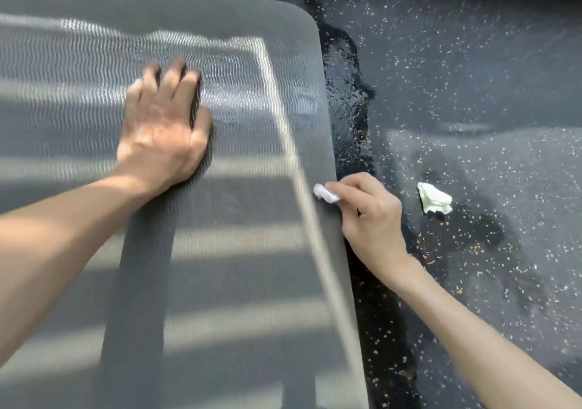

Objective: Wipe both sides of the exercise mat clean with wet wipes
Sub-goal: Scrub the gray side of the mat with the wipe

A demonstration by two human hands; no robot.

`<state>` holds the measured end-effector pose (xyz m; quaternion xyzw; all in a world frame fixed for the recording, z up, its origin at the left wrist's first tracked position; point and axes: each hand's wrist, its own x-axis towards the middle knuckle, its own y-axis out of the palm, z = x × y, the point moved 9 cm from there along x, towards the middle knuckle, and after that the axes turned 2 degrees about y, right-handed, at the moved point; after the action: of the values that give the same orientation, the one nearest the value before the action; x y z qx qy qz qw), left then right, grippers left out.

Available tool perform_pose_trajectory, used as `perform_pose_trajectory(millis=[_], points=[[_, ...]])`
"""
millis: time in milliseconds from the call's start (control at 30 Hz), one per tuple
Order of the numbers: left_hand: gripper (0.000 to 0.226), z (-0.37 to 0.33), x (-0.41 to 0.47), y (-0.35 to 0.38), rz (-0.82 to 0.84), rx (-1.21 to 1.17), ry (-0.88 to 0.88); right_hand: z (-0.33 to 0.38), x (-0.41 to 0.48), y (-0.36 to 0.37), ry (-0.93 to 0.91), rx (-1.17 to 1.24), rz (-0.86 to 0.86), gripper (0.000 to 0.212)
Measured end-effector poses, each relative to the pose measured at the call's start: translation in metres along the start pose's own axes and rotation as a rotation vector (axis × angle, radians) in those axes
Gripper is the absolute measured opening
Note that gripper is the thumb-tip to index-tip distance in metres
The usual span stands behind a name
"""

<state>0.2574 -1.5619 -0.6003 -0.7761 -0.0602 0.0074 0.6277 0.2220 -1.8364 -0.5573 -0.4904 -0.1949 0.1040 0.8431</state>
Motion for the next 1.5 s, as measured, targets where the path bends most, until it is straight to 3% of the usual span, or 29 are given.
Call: perform_pose_trajectory(millis=[233, 433, 600, 800, 1000, 1233, 1400, 1500], points=[[0.057, 0.002, -0.002, -0.006, -0.015, -0.065, -0.044, 0.005, -0.018, -0.005, 0.084, 0.031, 0.038, 0.029], [0.055, 0.003, -0.003, -0.008, -0.012, -0.09, -0.062, -0.008, 0.088, 0.014, 0.117, 0.047, -0.067, 0.016], [0.056, 0.003, -0.001, -0.011, -0.005, -0.1, -0.082, 0.005, 0.046, 0.005, 0.071, 0.031, 0.029, 0.015], [0.056, 0.003, -0.001, -0.009, 0.011, -0.098, -0.094, -0.016, 0.167, 0.03, 0.083, -0.027, -0.083, 0.018], [0.058, 0.005, 0.0, -0.007, 0.042, -0.094, -0.117, -0.01, 0.125, 0.022, 0.025, -0.019, -0.004, 0.022], [0.059, 0.004, 0.001, -0.006, 0.047, -0.073, -0.11, -0.031, 0.285, 0.059, 0.027, -0.12, 0.057, 0.025], [0.059, 0.006, 0.001, -0.005, 0.065, -0.079, -0.125, -0.02, 0.215, 0.04, -0.026, -0.086, -0.01, 0.012], [0.059, 0.006, 0.002, -0.002, 0.069, -0.071, -0.115, -0.021, 0.253, 0.051, -0.009, -0.1, -0.004, 0.018]])
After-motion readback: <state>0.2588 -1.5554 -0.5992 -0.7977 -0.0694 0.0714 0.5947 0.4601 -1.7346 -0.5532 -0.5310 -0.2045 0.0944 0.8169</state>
